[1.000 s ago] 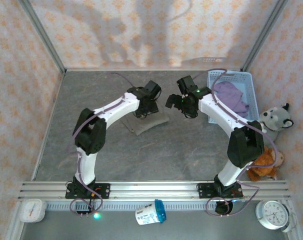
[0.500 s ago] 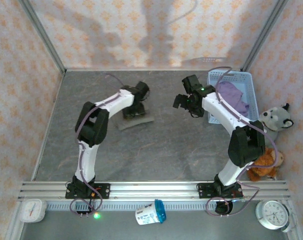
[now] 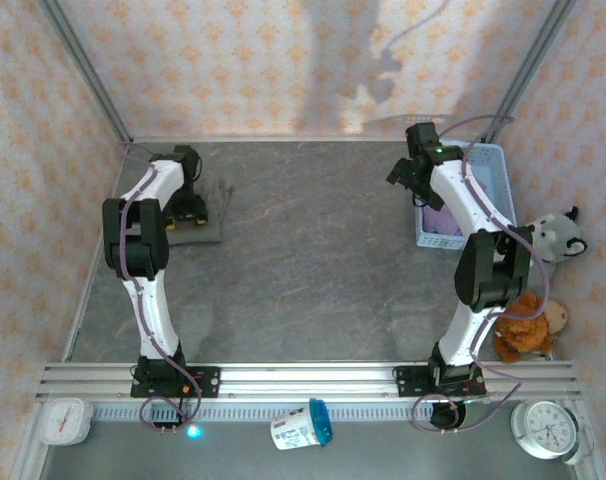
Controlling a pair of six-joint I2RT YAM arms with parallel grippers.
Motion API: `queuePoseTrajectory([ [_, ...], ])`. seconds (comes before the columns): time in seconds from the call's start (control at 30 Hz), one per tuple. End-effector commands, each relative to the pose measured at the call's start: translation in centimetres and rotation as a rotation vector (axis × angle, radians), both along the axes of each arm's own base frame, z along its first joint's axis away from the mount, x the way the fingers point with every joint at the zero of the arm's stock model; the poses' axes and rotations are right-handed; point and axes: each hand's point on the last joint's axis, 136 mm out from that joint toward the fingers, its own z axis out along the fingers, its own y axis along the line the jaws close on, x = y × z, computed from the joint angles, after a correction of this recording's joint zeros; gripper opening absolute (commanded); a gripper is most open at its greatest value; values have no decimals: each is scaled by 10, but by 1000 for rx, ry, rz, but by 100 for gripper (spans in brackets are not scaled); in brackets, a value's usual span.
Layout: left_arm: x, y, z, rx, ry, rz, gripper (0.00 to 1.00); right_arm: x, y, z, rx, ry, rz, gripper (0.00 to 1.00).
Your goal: Fold and stack the mixed laundry pile
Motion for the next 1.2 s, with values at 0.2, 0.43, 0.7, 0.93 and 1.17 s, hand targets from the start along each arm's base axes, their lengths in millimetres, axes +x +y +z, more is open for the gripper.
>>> queuePoseTrajectory([
  [0.2, 2, 59, 7, 35, 50, 44, 66, -11, -81, -26, -102, 130, -239, 99],
  [0.43, 13, 61, 50, 47, -56, 104, 100, -14, -84, -86, -37, 280, -240, 100],
  [0.7, 23, 9, 110, -14, -266, 120, 100, -3, -95, -111, 68, 271, -278, 40],
  [0.93, 36, -71, 154, -109, -442, 52, 100, 13, -129, -37, 14, 128, -269, 0],
  [1.17, 64, -125, 176, -171, -629, 33, 100, 37, -108, 111, 49, -191, -64, 0],
])
